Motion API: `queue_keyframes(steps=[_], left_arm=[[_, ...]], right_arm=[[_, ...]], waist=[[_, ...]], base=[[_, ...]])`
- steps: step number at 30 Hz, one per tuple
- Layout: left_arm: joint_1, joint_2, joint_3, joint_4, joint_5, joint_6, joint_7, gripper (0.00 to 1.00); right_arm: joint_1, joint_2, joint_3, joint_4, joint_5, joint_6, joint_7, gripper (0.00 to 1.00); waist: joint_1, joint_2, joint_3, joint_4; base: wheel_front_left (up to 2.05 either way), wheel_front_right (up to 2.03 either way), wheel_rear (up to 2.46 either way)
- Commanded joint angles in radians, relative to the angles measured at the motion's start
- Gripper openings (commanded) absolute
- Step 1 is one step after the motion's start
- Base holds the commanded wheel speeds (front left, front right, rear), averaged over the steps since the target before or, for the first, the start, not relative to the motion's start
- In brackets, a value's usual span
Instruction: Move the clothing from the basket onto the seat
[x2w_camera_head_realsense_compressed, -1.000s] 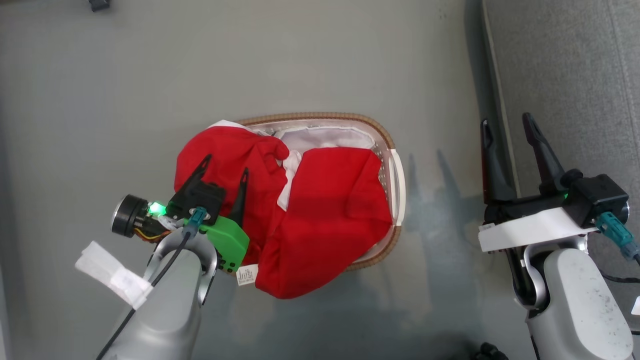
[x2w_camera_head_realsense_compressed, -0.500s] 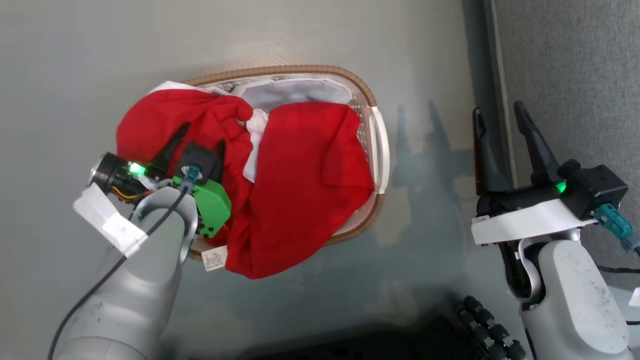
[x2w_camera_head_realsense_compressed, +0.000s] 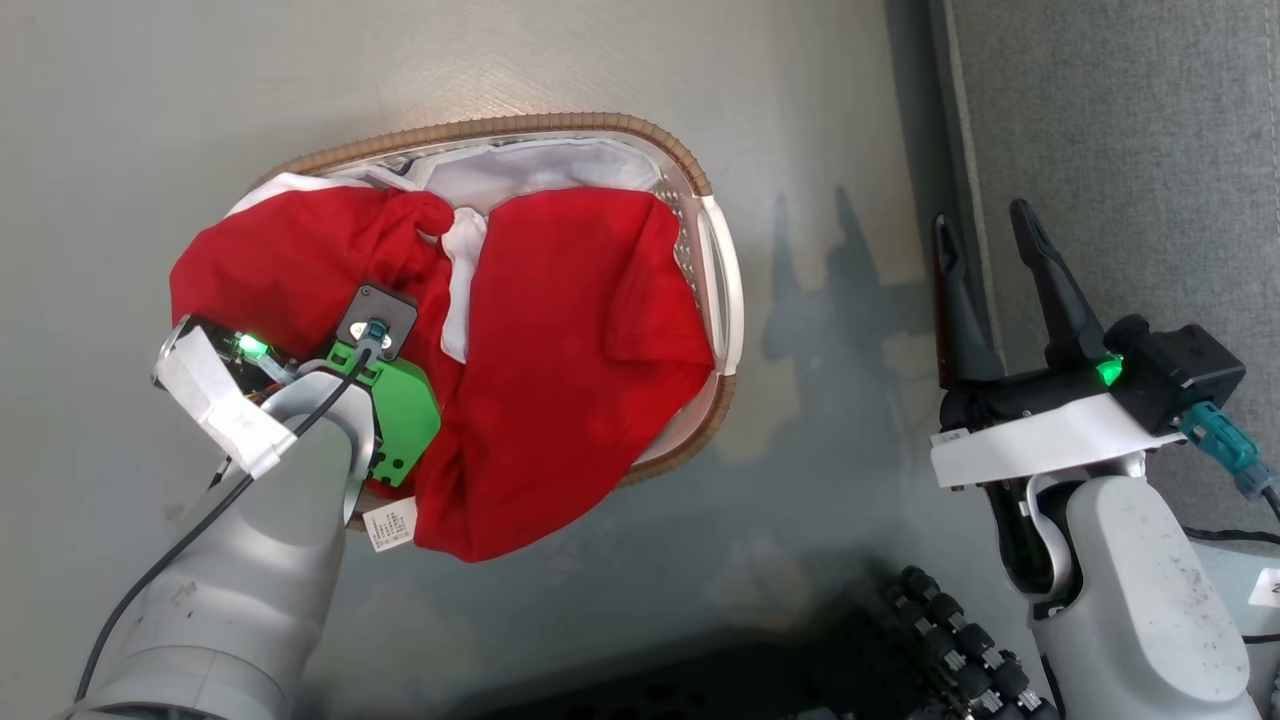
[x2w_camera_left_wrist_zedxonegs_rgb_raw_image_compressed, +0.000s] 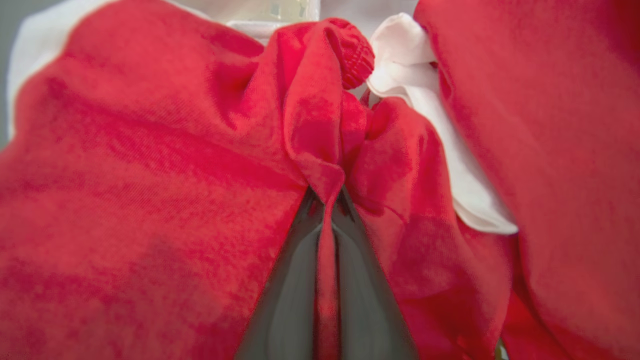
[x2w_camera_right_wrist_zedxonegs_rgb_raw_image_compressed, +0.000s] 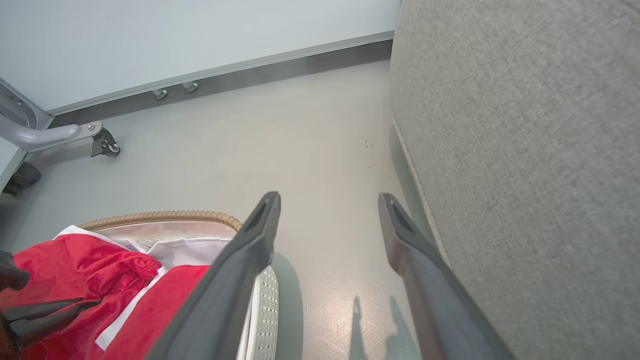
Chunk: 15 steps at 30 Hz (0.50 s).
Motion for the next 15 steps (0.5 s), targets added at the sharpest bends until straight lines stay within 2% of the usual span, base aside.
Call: queue_keyframes(steps=[1, 8, 15], left_arm=[[-0.016, -0.001, 0.0, 0.004, -0.014, 0.003, -0.007, 0.0], [0.012, -0.017, -0.012, 0.0, -0.031, -0.011, -0.052, 0.0], [0.07, -0.037, -0.041, -0.07, -0.055, -0.052, -0.075, 0.0]], right_arm=[[-0.011, -0.003, -0.001, 0.004, 0.004, 0.0, -0.005, 1.0], [-0.005, -0.004, -0.007, 0.022, 0.002, 0.0, -0.005, 1.0], [0.018, -0.004, -0.021, 0.048, -0.026, 0.0, -0.005, 1.0]], waist=[[-0.0001, 0.0, -0.004, 0.0], [-0.0001, 0.0, -0.048, 0.011], [-0.0001, 0.0, -0.155, 0.041]], base=[[0.0, 0.0, 0.0], [0.0, 0.0, 0.0], [0.0, 0.0, 0.0]])
